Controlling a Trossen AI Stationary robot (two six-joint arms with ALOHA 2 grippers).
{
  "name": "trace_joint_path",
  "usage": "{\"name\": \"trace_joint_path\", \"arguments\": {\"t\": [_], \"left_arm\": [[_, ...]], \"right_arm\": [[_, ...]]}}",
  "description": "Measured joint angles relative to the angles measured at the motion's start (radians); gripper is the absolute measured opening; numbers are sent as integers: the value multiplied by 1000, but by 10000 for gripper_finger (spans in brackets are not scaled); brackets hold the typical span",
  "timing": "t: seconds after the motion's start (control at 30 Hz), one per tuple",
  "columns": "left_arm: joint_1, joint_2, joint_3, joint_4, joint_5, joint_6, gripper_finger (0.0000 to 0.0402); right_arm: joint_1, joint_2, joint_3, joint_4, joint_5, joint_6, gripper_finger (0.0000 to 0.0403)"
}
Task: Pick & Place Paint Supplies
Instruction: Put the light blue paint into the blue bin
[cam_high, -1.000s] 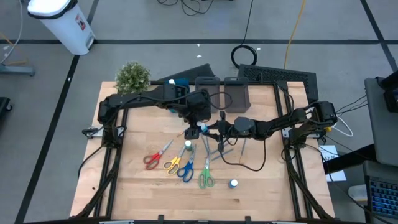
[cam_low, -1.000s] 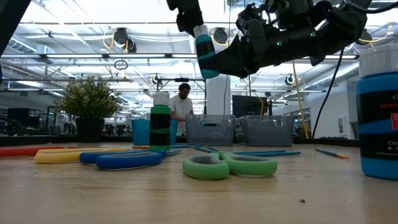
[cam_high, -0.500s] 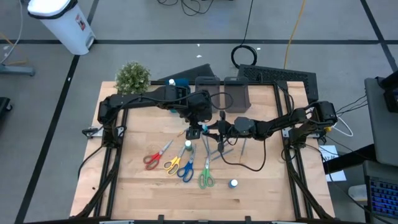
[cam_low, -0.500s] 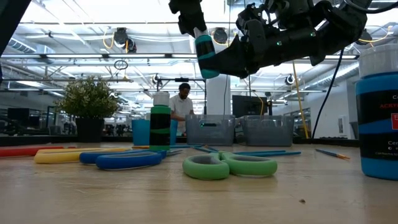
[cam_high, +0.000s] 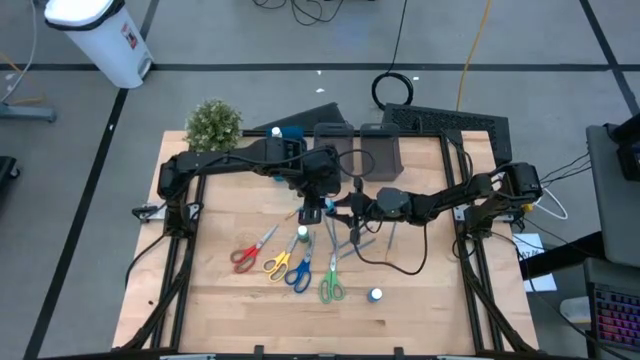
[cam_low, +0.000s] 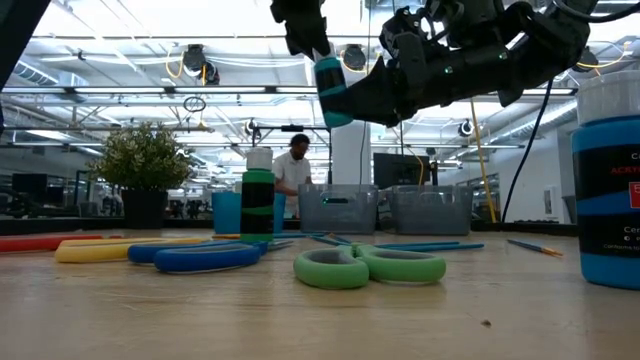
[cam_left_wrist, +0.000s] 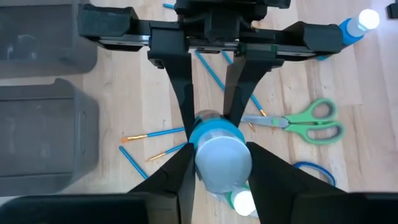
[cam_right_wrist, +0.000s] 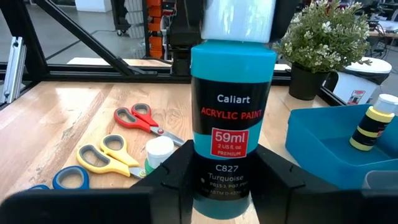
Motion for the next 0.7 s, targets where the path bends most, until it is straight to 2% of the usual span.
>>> {"name": "trace_joint_path", "arguments": {"t": [0.1,0.2,0.37,0.5,0.7], "left_arm": [[-1,-19,0,-1,-30,-10,124],[9,-73,-1,-10,-64,-22,124],[49,-160,0,-21,-144,-30,124],[117,-200,0,-43,-170,-32,124],[282,-211,0,-80,-171,-30,124]], "right_arm": [[0,0,0,6,10,47,150],[0,-4,2,20,67,102,186],[1,0,-2,-10,101,126,232],[1,-2,-2,-19,102,125,254],[0,-18,-1,-40,81,126,264]]}}
